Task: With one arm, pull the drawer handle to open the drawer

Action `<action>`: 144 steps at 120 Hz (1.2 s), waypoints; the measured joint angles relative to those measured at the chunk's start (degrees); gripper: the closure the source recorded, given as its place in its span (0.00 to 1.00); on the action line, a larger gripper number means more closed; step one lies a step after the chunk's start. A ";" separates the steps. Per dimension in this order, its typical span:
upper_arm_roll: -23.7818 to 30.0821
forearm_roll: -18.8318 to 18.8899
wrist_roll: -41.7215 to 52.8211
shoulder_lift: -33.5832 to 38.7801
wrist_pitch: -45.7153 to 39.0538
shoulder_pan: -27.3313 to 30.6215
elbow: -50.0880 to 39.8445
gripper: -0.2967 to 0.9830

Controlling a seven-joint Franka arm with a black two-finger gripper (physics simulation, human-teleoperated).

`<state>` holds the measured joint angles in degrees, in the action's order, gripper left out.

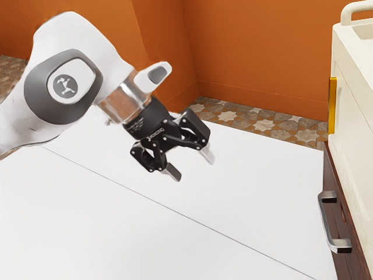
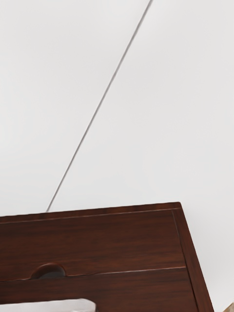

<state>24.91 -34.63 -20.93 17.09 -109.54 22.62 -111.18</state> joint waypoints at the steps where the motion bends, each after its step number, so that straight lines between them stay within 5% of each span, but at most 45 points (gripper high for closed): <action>1: 0.48 -0.11 -0.16 0.17 -0.43 0.02 -0.29 0.32; 40: 6.88 -2.45 -4.07 -4.60 -13.18 0.01 -2.13 0.36; 85: 15.91 -11.88 -4.32 -8.69 -19.10 -0.18 -1.23 0.47; 144: 18.73 -8.28 -4.78 -17.03 -24.15 -0.75 2.09 0.52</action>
<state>43.64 -42.91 -25.71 0.06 -133.69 21.87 -109.09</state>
